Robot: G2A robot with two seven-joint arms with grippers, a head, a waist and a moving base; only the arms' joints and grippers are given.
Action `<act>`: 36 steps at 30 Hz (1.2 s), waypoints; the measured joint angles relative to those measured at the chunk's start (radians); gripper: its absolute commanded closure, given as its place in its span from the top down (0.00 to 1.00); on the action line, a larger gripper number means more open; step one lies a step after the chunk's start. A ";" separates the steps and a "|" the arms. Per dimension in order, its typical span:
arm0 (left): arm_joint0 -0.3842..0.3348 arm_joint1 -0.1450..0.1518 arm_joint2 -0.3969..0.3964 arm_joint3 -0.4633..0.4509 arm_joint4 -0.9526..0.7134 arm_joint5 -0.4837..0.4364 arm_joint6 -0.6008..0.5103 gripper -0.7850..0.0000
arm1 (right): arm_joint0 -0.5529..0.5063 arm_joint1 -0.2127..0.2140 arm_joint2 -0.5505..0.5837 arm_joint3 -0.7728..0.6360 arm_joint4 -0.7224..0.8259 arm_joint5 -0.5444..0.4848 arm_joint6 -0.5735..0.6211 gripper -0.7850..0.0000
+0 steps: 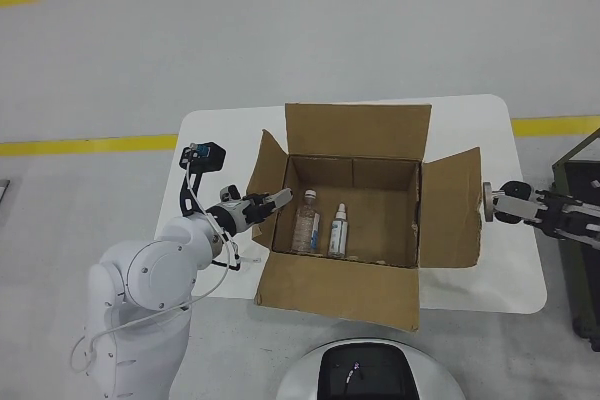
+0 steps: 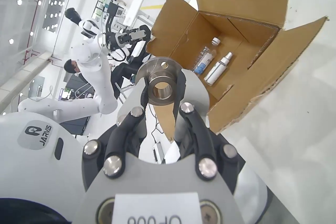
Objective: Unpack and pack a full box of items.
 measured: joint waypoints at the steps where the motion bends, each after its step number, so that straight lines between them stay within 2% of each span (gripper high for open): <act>1: 0.000 0.000 0.000 0.000 0.000 0.000 0.000 1.00 | 0.000 0.000 0.000 0.000 0.000 0.000 0.000 0.00; 7: 0.000 0.000 0.000 0.000 0.000 0.000 0.000 1.00 | -0.011 0.006 0.004 -0.036 -0.045 -0.034 -0.023 0.00; 9: 0.000 0.000 0.000 0.000 0.000 0.000 0.000 1.00 | -0.014 0.009 -0.023 -0.065 -0.143 -0.042 -0.058 0.00; 13: 0.000 0.000 0.000 0.000 0.000 0.000 0.000 1.00 | 0.038 0.019 -0.125 -0.084 -0.210 -0.010 -0.063 0.00; 16: 0.000 0.000 0.000 0.000 0.000 0.000 0.000 1.00 | 0.105 0.023 -0.258 -0.048 -0.331 0.037 -0.077 0.00; 22: 0.000 0.000 0.000 0.000 0.000 0.000 0.000 1.00 | 0.290 0.016 -0.582 0.067 -0.622 0.225 -0.117 0.00; 29: 0.000 0.000 0.000 0.000 0.000 0.000 0.000 1.00 | 0.483 -0.029 -0.919 0.244 -0.842 0.458 -0.208 0.00; 32: 0.000 0.000 0.000 0.000 0.000 0.000 0.000 1.00 | 0.528 -0.050 -1.037 0.303 -0.922 0.522 -0.228 0.00; 36: 0.000 0.000 0.000 0.000 0.000 0.000 0.000 1.00 | 0.568 -0.072 -1.157 0.373 -1.013 0.549 -0.217 0.00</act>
